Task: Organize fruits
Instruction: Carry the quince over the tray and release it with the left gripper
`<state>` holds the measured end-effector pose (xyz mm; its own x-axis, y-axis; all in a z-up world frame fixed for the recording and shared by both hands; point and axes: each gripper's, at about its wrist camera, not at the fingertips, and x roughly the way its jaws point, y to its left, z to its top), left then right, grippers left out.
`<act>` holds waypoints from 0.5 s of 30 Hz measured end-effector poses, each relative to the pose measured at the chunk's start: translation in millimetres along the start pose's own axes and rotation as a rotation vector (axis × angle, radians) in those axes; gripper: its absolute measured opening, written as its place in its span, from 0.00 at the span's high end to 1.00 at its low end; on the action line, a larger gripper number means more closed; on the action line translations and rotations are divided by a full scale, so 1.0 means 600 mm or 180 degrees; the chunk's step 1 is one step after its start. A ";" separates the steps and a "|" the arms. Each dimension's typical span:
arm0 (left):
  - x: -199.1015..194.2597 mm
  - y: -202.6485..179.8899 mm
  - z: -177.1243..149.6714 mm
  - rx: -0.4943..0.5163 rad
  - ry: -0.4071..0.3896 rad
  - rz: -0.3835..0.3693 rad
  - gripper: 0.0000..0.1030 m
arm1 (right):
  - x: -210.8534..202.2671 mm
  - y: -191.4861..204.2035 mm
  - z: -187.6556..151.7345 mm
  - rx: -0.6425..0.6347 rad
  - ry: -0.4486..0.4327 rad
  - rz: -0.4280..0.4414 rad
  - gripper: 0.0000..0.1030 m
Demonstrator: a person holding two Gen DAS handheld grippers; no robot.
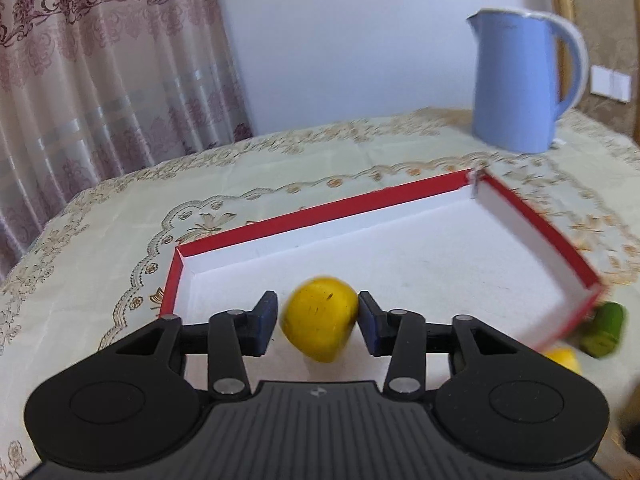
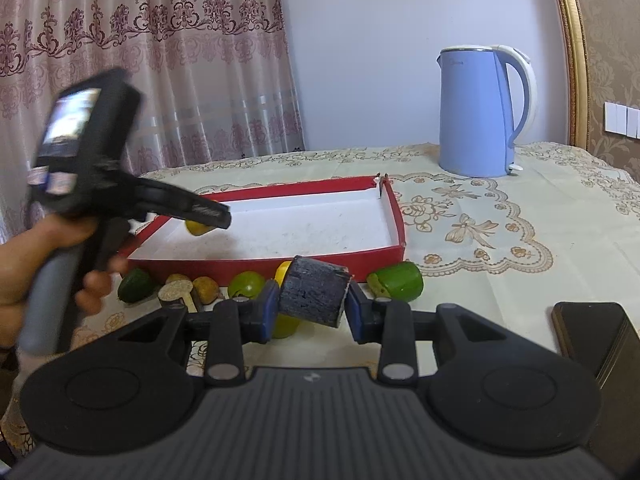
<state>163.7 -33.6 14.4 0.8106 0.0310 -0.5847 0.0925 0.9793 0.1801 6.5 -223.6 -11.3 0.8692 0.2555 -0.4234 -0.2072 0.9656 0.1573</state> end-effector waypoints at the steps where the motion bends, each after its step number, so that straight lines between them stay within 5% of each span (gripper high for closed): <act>1: 0.007 0.002 0.003 0.0001 0.0015 0.0024 0.45 | 0.000 -0.001 0.000 -0.0001 0.0002 -0.0003 0.68; 4: 0.009 0.009 0.004 -0.0041 -0.0011 0.0099 0.22 | 0.000 -0.003 0.001 0.0002 0.0008 -0.0014 0.68; 15: -0.126 0.068 -0.085 -0.0804 -0.0494 0.0281 0.17 | 0.008 0.004 0.002 0.0029 0.0009 0.0000 0.68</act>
<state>77.0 14.1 25.5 0.8896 0.1064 -0.4442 -0.1132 0.9935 0.0112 10.6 -220.2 -11.8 0.8679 0.2555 -0.4260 -0.2030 0.9651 0.1653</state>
